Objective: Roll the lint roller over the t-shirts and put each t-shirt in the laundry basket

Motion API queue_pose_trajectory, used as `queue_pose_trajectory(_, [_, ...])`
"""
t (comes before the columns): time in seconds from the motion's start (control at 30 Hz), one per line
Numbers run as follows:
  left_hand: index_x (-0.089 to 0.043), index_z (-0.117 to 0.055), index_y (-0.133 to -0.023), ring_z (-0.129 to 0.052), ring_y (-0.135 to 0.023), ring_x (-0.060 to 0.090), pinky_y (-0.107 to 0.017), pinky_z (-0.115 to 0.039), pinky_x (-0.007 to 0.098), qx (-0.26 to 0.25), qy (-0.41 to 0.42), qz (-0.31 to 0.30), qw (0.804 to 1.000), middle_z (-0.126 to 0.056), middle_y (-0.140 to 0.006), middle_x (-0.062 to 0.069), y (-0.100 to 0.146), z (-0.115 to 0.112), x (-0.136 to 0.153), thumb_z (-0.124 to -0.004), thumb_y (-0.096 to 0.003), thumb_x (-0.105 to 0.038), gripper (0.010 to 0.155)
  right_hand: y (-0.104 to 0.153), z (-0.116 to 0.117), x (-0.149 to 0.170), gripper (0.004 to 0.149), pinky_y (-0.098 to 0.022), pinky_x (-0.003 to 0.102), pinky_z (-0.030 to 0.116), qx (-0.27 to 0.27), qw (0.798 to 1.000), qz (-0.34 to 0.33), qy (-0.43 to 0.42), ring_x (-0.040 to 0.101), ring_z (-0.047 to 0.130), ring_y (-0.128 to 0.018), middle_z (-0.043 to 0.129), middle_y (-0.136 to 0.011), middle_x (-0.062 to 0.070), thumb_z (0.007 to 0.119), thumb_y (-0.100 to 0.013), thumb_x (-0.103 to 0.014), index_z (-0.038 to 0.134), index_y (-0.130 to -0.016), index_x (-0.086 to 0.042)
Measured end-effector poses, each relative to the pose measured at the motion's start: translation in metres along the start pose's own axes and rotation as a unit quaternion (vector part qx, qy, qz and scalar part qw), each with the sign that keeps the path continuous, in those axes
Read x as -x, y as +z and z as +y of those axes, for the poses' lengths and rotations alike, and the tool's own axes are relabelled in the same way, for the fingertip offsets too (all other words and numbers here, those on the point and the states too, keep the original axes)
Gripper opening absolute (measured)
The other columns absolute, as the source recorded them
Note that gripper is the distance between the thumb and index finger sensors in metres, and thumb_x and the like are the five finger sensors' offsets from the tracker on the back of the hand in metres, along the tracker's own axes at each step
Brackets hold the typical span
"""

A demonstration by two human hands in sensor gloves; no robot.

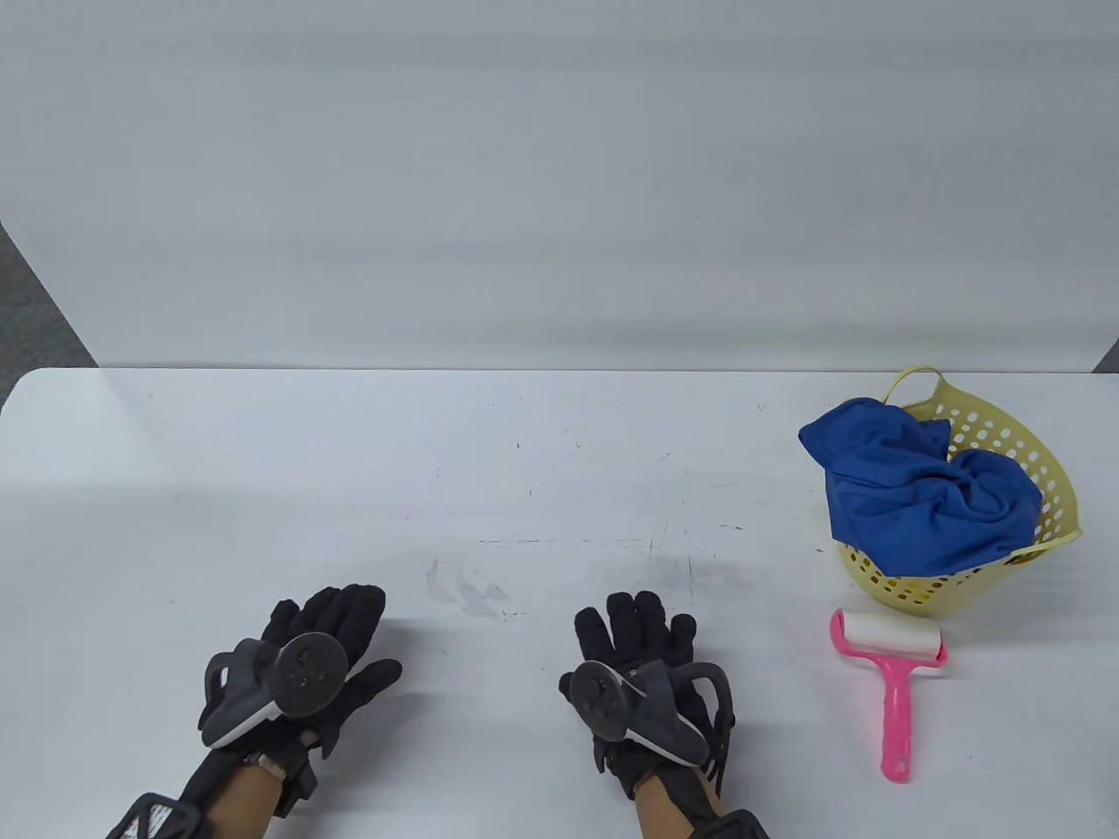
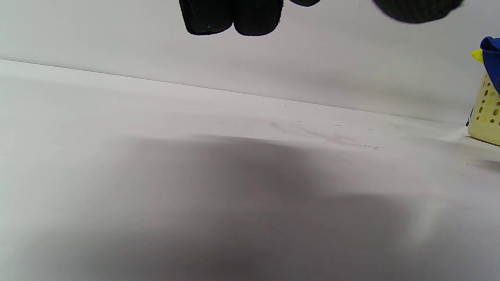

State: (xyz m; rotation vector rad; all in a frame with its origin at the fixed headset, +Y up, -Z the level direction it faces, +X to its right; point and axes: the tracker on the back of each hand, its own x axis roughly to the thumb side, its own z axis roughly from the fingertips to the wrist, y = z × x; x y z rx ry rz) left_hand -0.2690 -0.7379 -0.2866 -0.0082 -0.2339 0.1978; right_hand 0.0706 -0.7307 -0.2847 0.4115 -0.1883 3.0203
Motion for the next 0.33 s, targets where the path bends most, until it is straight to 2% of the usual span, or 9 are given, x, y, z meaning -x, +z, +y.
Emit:
queue_pose_trajectory(0.13, [-0.033, -0.033, -0.112, -0.055, -0.114, 0.039, -0.079, -0.042, 0.07, -0.006, 0.003, -0.003, 1.0, -0.052, -0.12, 0.003, 0.001, 0.003, 0.0, -0.064, -0.0444, -0.068, 0.082, 0.001, -0.003, 0.014, 0.067, -0.059, 0.075, 0.044, 0.007, 0.999, 0.024, -0.038, 0.055, 0.052, -0.09, 0.051, -0.102, 0.026, 0.067, -0.043, -0.053, 0.054, -0.097, -0.015])
queue_pose_trajectory(0.33, [-0.033, -0.034, -0.112, -0.055, -0.114, 0.039, -0.079, -0.042, 0.07, -0.003, 0.007, 0.0, 1.0, -0.053, -0.12, 0.003, 0.0, 0.003, 0.003, -0.064, -0.0445, -0.068, 0.081, 0.001, -0.003, 0.021, 0.067, -0.058, 0.075, 0.043, -0.004, 0.998, 0.036, -0.05, 0.056, 0.052, -0.09, 0.052, -0.102, 0.026, 0.067, -0.043, -0.053, 0.054, -0.096, -0.016])
